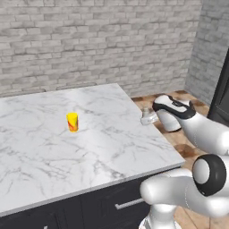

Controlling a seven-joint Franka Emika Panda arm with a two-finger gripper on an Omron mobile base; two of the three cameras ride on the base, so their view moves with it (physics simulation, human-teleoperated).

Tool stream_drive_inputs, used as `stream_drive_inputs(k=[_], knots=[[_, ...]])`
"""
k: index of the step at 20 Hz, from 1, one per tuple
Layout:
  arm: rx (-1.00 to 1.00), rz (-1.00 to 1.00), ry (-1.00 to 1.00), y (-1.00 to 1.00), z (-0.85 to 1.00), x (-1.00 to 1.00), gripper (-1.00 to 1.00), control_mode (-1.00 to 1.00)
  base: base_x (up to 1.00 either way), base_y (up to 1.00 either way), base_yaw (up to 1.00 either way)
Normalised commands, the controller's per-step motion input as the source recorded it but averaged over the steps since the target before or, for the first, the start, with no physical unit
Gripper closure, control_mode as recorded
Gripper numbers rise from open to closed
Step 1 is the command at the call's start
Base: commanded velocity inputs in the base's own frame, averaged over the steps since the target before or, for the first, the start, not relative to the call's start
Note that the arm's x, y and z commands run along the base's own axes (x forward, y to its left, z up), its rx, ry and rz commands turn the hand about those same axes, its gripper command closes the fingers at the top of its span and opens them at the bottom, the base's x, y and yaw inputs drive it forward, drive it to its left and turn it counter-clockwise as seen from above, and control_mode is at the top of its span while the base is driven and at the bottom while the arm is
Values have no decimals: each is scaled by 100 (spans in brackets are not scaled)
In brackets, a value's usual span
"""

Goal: Move the shaker and mustard from the cabinet to the dining counter.

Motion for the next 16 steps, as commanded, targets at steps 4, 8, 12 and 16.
stream_drive_inputs(k=[4, 8, 12, 16], knots=[[0, 6, 9, 0, -25, 0, 100, -100, 0, 0, 0], [0, 5, 5, 0, -30, 0, 100, -100, 0, 0, 0], [0, 6, 0, -1, -36, 0, 100, -100, 0, 0, 0], [1, 8, -1, 0, -34, -2, 100, -100, 0, 0, 0]])
